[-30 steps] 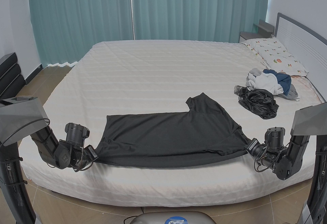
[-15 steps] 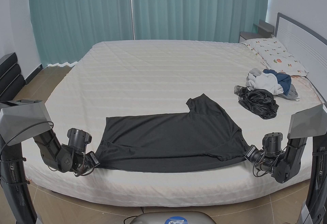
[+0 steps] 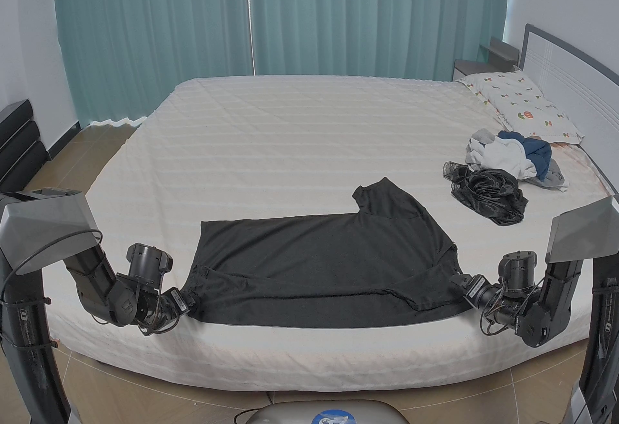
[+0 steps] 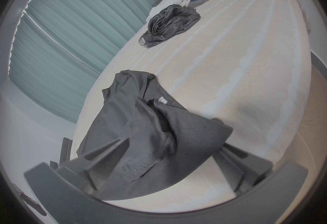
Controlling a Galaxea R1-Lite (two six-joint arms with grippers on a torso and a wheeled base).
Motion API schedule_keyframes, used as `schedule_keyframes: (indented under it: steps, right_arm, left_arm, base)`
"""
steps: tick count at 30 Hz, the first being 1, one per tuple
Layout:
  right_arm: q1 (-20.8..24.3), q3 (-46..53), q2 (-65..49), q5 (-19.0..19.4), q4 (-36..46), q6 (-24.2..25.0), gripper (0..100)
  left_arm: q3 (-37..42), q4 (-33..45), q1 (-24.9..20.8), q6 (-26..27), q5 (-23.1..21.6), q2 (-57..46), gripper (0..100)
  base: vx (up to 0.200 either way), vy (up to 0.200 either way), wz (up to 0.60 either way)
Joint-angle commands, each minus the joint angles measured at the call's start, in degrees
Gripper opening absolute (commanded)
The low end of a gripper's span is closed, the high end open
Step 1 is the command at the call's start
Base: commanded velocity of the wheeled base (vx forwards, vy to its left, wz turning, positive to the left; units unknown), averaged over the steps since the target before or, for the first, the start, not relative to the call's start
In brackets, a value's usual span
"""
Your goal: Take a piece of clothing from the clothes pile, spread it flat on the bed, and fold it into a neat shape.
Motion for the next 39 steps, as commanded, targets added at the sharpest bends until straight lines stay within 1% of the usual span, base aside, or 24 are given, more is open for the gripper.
schedule_keyframes:
  steps: [1,4,7,13,14,15,16,18,19,21,22,23,27,29,31,33,39]
  right_arm:
    - [-2.3,0.9,-7.1,0.3,0.6,-1.0,100]
    - [-4.3,0.9,-9.2,1.6,0.6,-2.7,100]
    - [-4.7,0.9,-8.7,2.2,0.6,-2.9,100]
    - [-4.7,0.9,-7.8,3.2,0.5,-2.9,100]
    - [-4.8,1.0,-8.1,3.2,0.4,-3.0,100]
    - [-4.8,1.0,-8.2,3.2,0.4,-3.0,100]
    - [-5.1,1.1,-8.5,3.2,0.4,-3.0,100]
    - [-5.3,1.6,-8.2,3.8,0.2,-3.0,100]
    - [-5.3,1.7,-8.1,4.0,0.2,-3.0,100]
    - [-5.3,1.6,-7.6,5.3,0.1,-3.0,100]
    - [-5.3,1.6,-7.4,5.4,0.1,-3.0,100]
    - [-5.3,1.7,-6.9,5.6,-0.2,-3.0,100]
    - [-5.3,1.5,-6.1,5.8,-0.1,-3.2,100]
    - [-5.2,1.0,-5.5,5.9,-0.2,-3.4,100]
    - [-4.8,1.0,-4.7,5.9,-0.2,-4.7,100]
    - [-4.5,1.3,-4.1,5.9,-0.2,-4.9,100]
    - [-4.4,1.5,-3.3,5.9,-1.6,-5.1,100]
  left_arm:
    - [-0.5,0.3,2.1,-0.1,-0.6,-3.9,100]
    - [-0.5,0.5,4.1,-0.1,-2.9,-7.2,100]
    - [-0.8,0.5,5.4,-0.1,-5.2,-9.6,100]
    - [-3.9,0.5,5.3,0.0,-8.1,-9.8,100]
    - [-5.6,0.6,5.3,0.1,-10.0,-9.4,100]
    - [-6.1,0.7,5.3,0.1,-10.5,-9.2,100]
    - [-7.7,1.2,5.4,0.3,-12.0,-8.2,100]
    - [-10.2,3.1,5.3,1.3,-12.9,-7.4,100]
    - [-10.7,3.6,5.3,1.4,-13.0,-7.3,100]
    - [-15.0,7.2,4.7,1.6,-13.6,-4.6,100]
    - [-16.0,7.7,4.3,1.6,-13.7,-3.8,100]
    - [-17.8,8.0,3.6,1.6,-13.7,-1.8,100]
    - [-20.8,7.6,3.2,2.7,-14.5,2.8,100]
    - [-21.7,7.7,3.1,3.8,-15.1,3.8,100]
    - [-22.2,7.5,1.9,5.6,-15.6,5.1,100]
    - [-23.2,7.3,1.3,6.1,-14.9,6.4,100]
    - [-24.3,7.2,1.3,6.1,-13.6,7.0,100]
  base:
    - [0.0,0.0,0.0]
    - [0.0,0.0,0.0]
    - [0.0,0.0,0.0]
    - [0.0,0.0,0.0]
    - [0.0,0.0,0.0]
    - [0.0,0.0,0.0]
    - [0.0,0.0,0.0]
    - [0.0,0.0,0.0]
    - [0.0,0.0,0.0]
    - [0.0,0.0,0.0]
    - [0.0,0.0,0.0]
    - [0.0,0.0,0.0]
    - [0.0,0.0,0.0]
    - [0.0,0.0,0.0]
    - [0.0,0.0,0.0]
    - [0.0,0.0,0.0]
    - [0.0,0.0,0.0]
